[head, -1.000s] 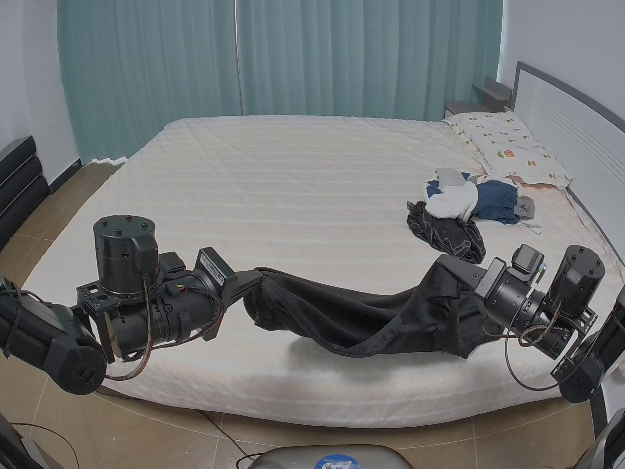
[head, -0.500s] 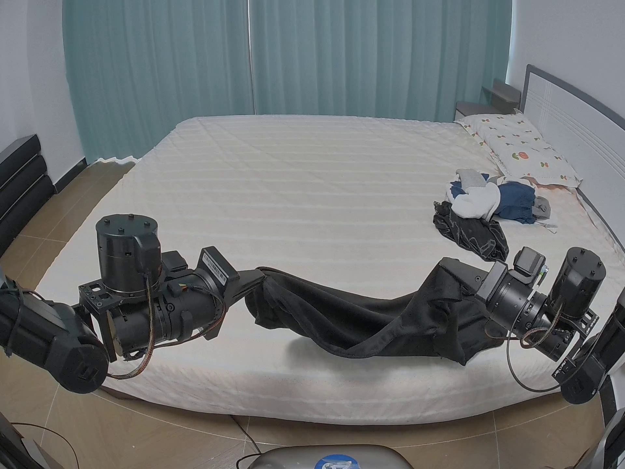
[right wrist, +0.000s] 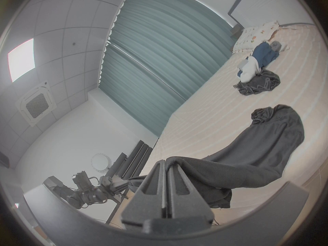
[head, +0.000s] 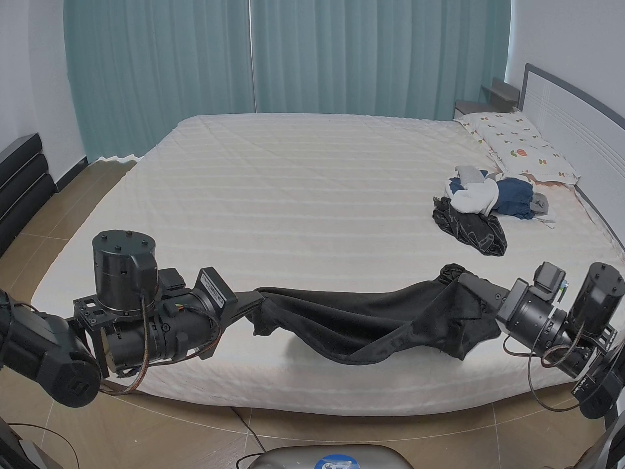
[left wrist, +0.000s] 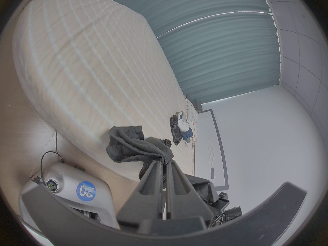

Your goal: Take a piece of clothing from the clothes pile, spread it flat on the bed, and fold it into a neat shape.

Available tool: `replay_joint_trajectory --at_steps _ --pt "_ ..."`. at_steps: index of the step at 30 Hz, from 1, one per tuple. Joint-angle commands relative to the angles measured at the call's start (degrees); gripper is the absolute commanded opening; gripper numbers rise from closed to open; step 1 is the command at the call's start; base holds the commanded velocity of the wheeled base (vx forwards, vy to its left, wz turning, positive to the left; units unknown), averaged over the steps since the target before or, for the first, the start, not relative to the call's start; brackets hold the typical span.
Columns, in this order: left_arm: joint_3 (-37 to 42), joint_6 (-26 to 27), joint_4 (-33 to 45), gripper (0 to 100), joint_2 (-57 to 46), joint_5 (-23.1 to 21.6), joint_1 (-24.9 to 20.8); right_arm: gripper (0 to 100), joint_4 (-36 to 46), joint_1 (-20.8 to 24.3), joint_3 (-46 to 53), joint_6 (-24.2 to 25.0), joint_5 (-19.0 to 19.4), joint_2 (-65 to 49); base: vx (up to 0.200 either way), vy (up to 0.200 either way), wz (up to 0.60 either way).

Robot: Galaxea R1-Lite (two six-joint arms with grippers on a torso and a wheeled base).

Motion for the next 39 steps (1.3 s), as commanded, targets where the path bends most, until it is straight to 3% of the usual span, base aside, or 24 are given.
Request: replay_joint_trajectory --at_steps 1,8,12,17,23,29,39 --pt "0.21 0.42 3.36 0 -6.62 0.29 -1.02 0 -0.52 0.56 1.93 -0.54 0.05 -10.53 0.000 0.000 0.00" --pt "-5.77 2.18 10.31 0 -14.09 1.17 -0.58 0 3.96 2.41 -2.55 -3.09 -0.04 -20.55 0.000 0.000 0.00" --pt "-15.17 5.43 16.46 0 -16.64 4.42 1.44 0 17.15 1.00 -16.79 -3.27 -0.21 -27.76 0.000 0.000 0.00" --pt "-24.22 6.22 20.41 0 -14.79 4.60 5.13 0 26.99 -4.10 -32.52 -2.92 0.14 -25.03 0.000 0.000 0.00" --pt "-30.11 6.13 23.40 0 -9.17 4.60 8.38 0 31.83 -7.70 -48.08 -2.56 -0.30 -15.63 0.000 0.000 0.00" --pt "-33.36 5.87 23.58 0 -2.40 4.51 11.20 0 32.44 -8.05 -52.65 -3.00 -0.48 -7.37 0.000 0.000 0.00" --pt "-37.85 5.52 22.79 0 9.12 3.98 12.43 0 24.71 -8.49 -56.25 -3.27 -1.09 7.05 0.200 0.000 0.00"
